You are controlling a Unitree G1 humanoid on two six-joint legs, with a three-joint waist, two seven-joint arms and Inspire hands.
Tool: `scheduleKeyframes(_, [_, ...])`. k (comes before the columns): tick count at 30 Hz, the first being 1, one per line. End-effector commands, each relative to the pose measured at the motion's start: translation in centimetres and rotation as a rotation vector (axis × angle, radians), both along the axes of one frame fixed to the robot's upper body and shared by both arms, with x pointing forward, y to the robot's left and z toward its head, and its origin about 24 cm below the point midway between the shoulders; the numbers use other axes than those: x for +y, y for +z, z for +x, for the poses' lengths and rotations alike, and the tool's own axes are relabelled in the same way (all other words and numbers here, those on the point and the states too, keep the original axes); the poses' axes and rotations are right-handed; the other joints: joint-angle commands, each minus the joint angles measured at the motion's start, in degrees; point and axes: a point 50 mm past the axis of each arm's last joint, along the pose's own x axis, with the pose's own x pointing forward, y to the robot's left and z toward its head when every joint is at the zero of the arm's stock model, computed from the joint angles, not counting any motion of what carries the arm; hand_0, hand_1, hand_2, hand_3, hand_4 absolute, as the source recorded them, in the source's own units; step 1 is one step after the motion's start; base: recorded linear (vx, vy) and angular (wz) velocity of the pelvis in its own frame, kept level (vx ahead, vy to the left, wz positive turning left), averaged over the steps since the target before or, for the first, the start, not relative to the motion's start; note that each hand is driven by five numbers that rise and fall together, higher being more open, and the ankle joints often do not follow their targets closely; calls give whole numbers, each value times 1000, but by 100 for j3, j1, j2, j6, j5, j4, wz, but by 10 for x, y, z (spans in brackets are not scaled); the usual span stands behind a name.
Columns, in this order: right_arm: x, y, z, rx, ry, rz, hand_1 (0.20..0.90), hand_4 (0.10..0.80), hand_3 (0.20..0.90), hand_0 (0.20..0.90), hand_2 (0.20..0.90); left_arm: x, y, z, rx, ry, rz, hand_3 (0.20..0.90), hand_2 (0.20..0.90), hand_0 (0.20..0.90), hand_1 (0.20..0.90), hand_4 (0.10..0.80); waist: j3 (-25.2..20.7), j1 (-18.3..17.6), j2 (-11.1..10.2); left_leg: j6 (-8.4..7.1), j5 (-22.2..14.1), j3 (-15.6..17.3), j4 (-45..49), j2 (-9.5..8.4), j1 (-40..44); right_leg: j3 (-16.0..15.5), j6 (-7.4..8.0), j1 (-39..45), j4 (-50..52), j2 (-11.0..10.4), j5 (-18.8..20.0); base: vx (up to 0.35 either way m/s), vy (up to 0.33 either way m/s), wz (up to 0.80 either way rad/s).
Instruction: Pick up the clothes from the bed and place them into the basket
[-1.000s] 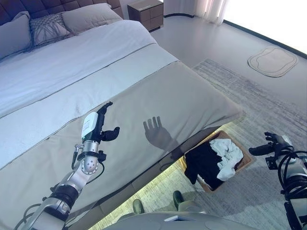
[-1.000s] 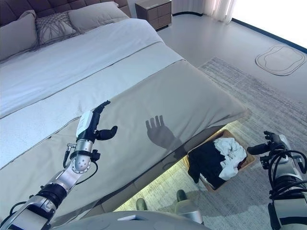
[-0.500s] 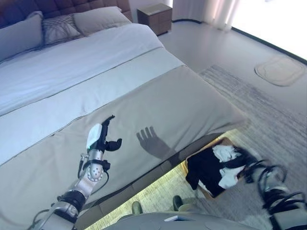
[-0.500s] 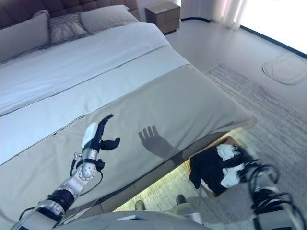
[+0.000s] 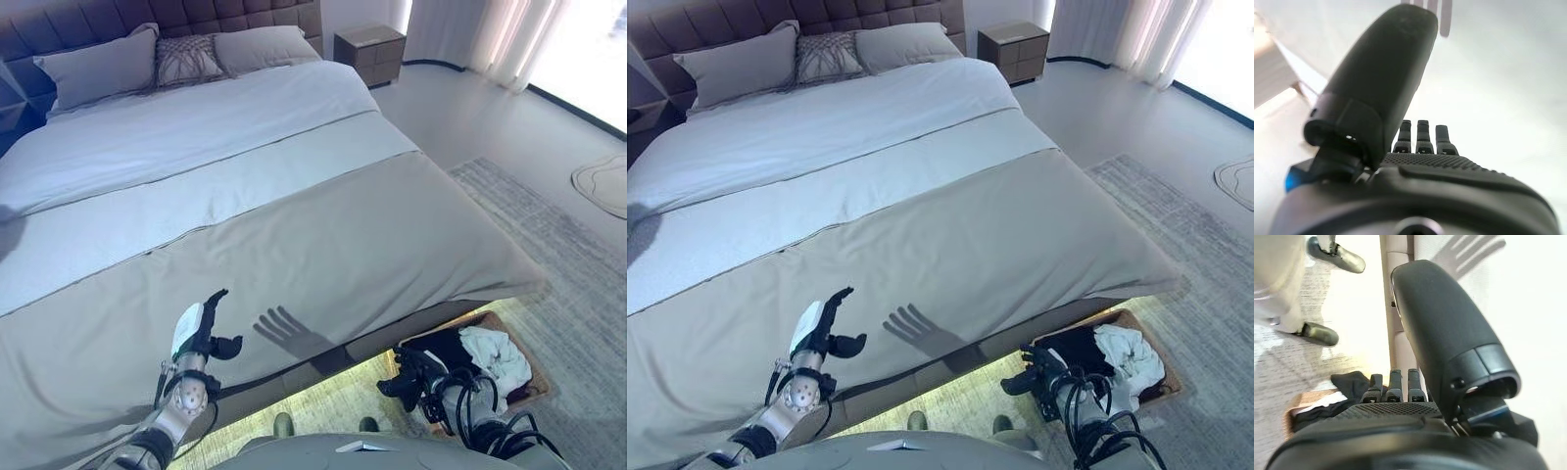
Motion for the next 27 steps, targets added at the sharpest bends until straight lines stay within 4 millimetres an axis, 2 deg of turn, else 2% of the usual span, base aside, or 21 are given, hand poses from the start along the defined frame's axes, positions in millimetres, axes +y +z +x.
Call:
scheduleKeyframes(1, [-1,-1,0,31,24,-11,900,800,900,900,900,10,13,23,-75,52,-44,900,900,900,900,800,-66,220,-172,69,-356,-186,37,-117,258,-58,13,-80,151,-69,177,63,24,13])
scheduleKeyframes(5, [-3,-9,-19,99,-28,-39,900,800,900,900,900,8,-10,-5,77,113,-75,900,900,900,900,800,-71,253,-151,96,-358,-258,37,-153,263,-135,-9,-10,145,-60,122,70,28,13])
scheduleKeyframes(6, [-3,-9,-19,91,-21,-55,900,800,900,900,900,9,-10,-6,81,116,-74,900,900,900,900,800,-69,257,-148,97,-358,-268,37,-157,261,-144,-10,-4,146,-60,117,83,33,6])
scheduleKeyframes(8, [-12,-1,-9,-43,89,-319,900,800,900,900,900,9,-10,-11,61,101,-21,900,900,900,900,800,-55,274,-144,102,-363,-309,37,-172,267,-172,-2,25,152,-67,104,53,19,5])
scheduleKeyframes(9, [-13,1,-6,-73,109,-361,900,800,900,900,900,9,-10,-11,55,94,-9,900,900,900,900,800,-48,277,-145,102,-365,-313,37,-173,269,-176,0,31,153,-67,103,23,5,5])
scheduleKeyframes(12, [-18,23,22,-309,272,-671,900,800,900,900,900,10,-7,-12,22,72,83,900,900,900,900,800,24,278,-153,126,-366,-355,37,-194,250,-149,24,18,177,-64,108,-2,-3,9])
scheduleKeyframes(15, [-13,43,40,-521,398,-795,900,800,900,900,900,17,-9,-21,35,107,96,900,900,900,900,800,104,241,-167,150,-383,-369,37,-209,233,-133,68,-11,204,-69,100,-16,-4,6])
scheduleKeyframes(16, [-12,43,39,-521,399,-795,900,800,900,900,900,17,-9,-21,35,107,95,900,900,900,900,800,103,240,-167,150,-383,-370,37,-209,234,-134,69,-9,205,-69,99,0,0,0])
scheduleKeyframes(17, [-8,50,43,-617,457,-836,900,800,900,900,900,19,-9,-24,42,113,97,900,900,900,900,800,119,236,-182,162,-396,-368,37,-213,232,-137,83,-13,206,-71,92,0,0,0])
scheduleKeyframes(21, [-3,60,46,-756,543,-873,900,800,900,900,900,24,-8,-25,44,118,96,900,900,900,900,800,102,228,-220,170,-423,-369,37,-216,242,-145,113,-2,199,-78,84,0,0,0])
scheduleKeyframes(27, [-6,50,35,-701,551,-856,900,800,900,900,900,22,-7,-20,44,103,83,900,900,900,900,800,93,258,-237,184,-439,-397,37,-221,249,-184,120,14,205,-101,63,0,0,0])
